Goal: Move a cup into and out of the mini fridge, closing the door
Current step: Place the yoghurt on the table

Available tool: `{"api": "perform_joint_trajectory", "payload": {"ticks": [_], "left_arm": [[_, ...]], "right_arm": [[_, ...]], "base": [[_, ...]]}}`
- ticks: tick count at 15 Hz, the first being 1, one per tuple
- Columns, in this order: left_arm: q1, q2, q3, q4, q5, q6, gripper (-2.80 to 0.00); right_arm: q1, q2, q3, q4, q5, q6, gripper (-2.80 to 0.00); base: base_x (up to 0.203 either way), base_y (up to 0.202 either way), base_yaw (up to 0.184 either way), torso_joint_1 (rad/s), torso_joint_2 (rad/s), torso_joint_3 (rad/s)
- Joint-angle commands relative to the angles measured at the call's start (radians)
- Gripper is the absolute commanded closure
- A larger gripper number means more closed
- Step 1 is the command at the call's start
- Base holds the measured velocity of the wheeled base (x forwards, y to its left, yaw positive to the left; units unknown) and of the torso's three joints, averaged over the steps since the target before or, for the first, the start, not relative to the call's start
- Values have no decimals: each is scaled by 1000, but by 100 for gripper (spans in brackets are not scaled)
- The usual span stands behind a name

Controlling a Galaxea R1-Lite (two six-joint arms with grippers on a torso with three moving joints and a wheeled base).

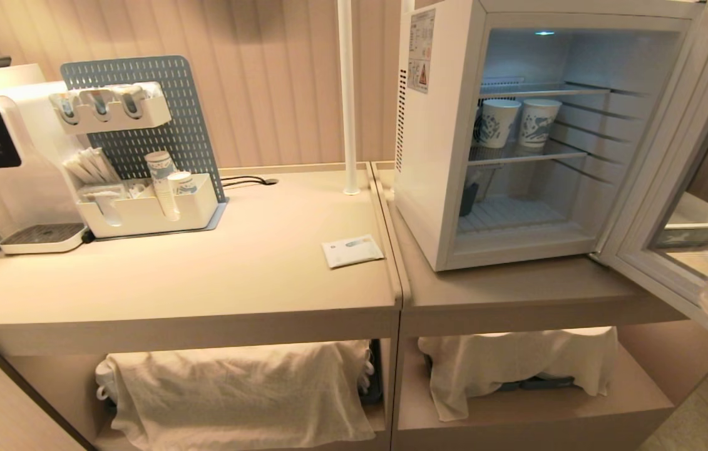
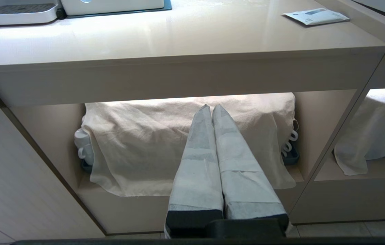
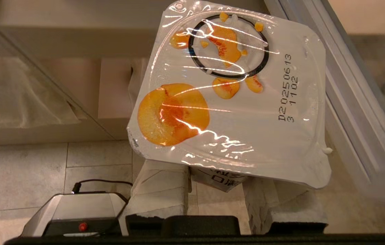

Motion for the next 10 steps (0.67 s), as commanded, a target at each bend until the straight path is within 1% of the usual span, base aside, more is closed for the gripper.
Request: {"api": "perform_joint_trajectory", "payload": {"ticks": [1,3,6,7,9,10], "left_arm": [[0,1,0,0,0,0,0],[0,0,0,0,1,0,0],[0,0,0,0,0,0,0],[0,0,0,0,1,0,0],[0,1,0,0,0,0,0],[0,0,0,0,1,0,0]], "right_arm": [[-1,-260,91,25,-4,0,0],[-5,-462,190,79,-19,6,0],[-7,-692,348,152,-31,34,0],[-7,-739,410,146,-30,52,0],[-7,-756,489,30,-14,111,0],[-7,-756,515,-22,22,125,0]], "base": [[0,0,0,0,0,0],[0,0,0,0,0,0],[0,0,0,0,0,0],[0,0,0,0,0,0],[0,0,0,0,0,0],[0,0,0,0,0,0]]}}
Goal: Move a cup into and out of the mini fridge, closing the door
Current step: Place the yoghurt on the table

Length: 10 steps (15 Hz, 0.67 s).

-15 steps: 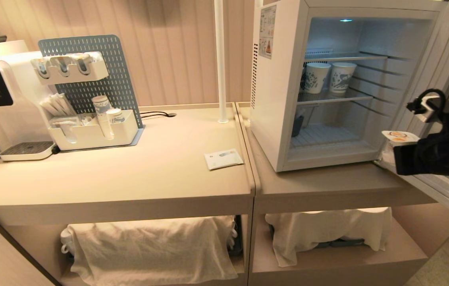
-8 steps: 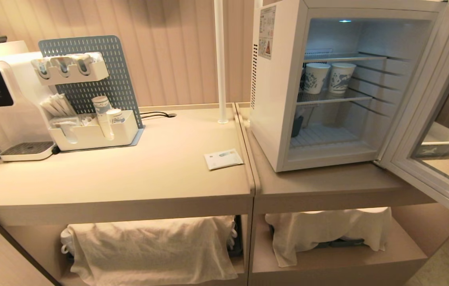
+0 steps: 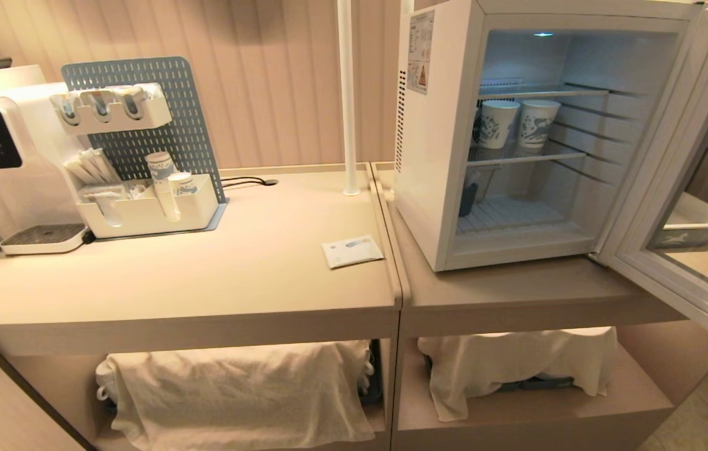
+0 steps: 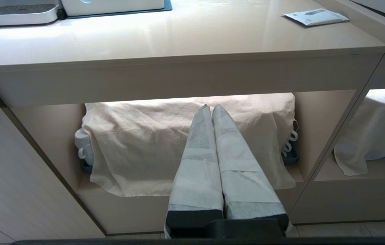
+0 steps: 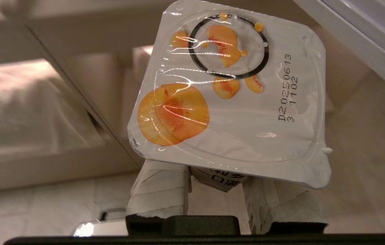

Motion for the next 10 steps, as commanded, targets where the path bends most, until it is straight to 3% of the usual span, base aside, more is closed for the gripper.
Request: {"api": "perform_joint_trajectory", "payload": {"ticks": [1,10], "left_arm": [[0,0,0,0,0,0,0],[0,0,0,0,0,0,0]], "right_arm": [[1,-37,41,-39,43,8,0],[1,-37,174,-157,58,-32,0]], "base": [[0,0,0,0,0,0],[0,0,0,0,0,0]]}}
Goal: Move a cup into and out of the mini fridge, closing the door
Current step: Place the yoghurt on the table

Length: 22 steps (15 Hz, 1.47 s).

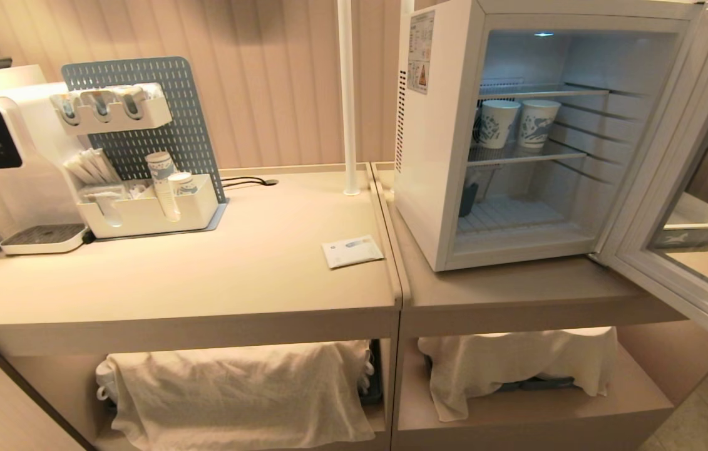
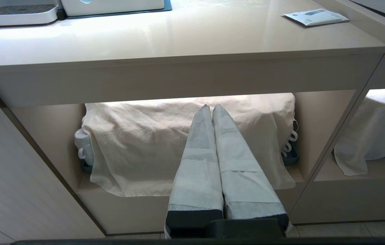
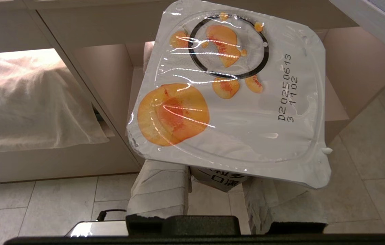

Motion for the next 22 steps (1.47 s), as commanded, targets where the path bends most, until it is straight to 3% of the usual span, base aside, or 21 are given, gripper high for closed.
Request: {"api": "perform_joint_trajectory", "payload": {"ticks": [1,3,6,8,9,11,12,14,19,22], "left_arm": [[0,1,0,0,0,0,0],[0,0,0,0,1,0,0],[0,0,0,0,0,0,0],[0,0,0,0,0,0,0],[0,0,0,0,0,0,0],[0,2,0,0,0,0,0],[0,0,0,0,2,0,0],[0,1,0,0,0,2,0],[0,0,0,0,0,0,0],[0,0,0,0,0,0,0]], "right_arm": [[1,7,9,-2,-2,3,0],[3,7,24,-63,1,0,0],[4,5,69,-178,83,43,0],[4,6,69,-173,80,44,0],[1,7,69,-168,87,26,0],[-30,5,68,-116,127,-123,0],[-48,-6,65,-100,134,-144,0],[-88,-94,61,-87,136,-132,0],[-101,-285,67,-106,135,-119,0],[-101,-283,69,-61,116,-25,0]], "base": [[0,0,0,0,0,0],[0,0,0,0,0,0],[0,0,0,0,0,0],[0,0,0,0,0,0],[0,0,0,0,0,0],[0,0,0,0,0,0],[0,0,0,0,0,0],[0,0,0,0,0,0],[0,0,0,0,0,0],[0,0,0,0,0,0]]}}
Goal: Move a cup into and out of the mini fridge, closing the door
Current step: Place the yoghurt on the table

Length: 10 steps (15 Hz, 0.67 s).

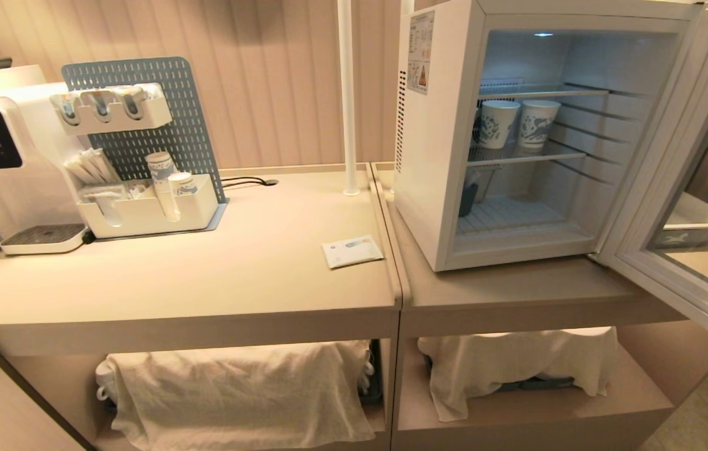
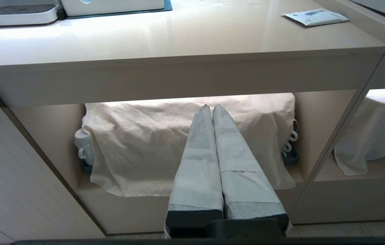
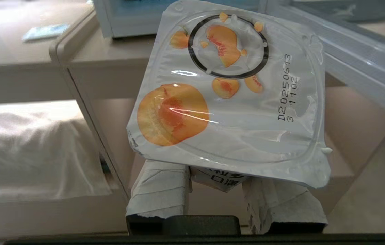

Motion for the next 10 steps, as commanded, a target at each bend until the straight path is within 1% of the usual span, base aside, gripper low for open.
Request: {"api": "perform_joint_trajectory", "payload": {"ticks": [1,4,9,10], "left_arm": [[0,2,0,0,1,0,0],[0,0,0,0,1,0,0],[0,0,0,0,0,0,0],[0,0,0,0,1,0,0]], "right_arm": [[0,-15,9,-1,-7,33,0],[-1,-15,11,0,-5,20,0],[-1,-15,11,-1,-7,31,0],[-1,-16,11,2,-7,12,0]], "base": [[0,0,0,0,0,0],[0,0,0,0,0,0],[0,0,0,0,0,0],[0,0,0,0,0,0]]}}
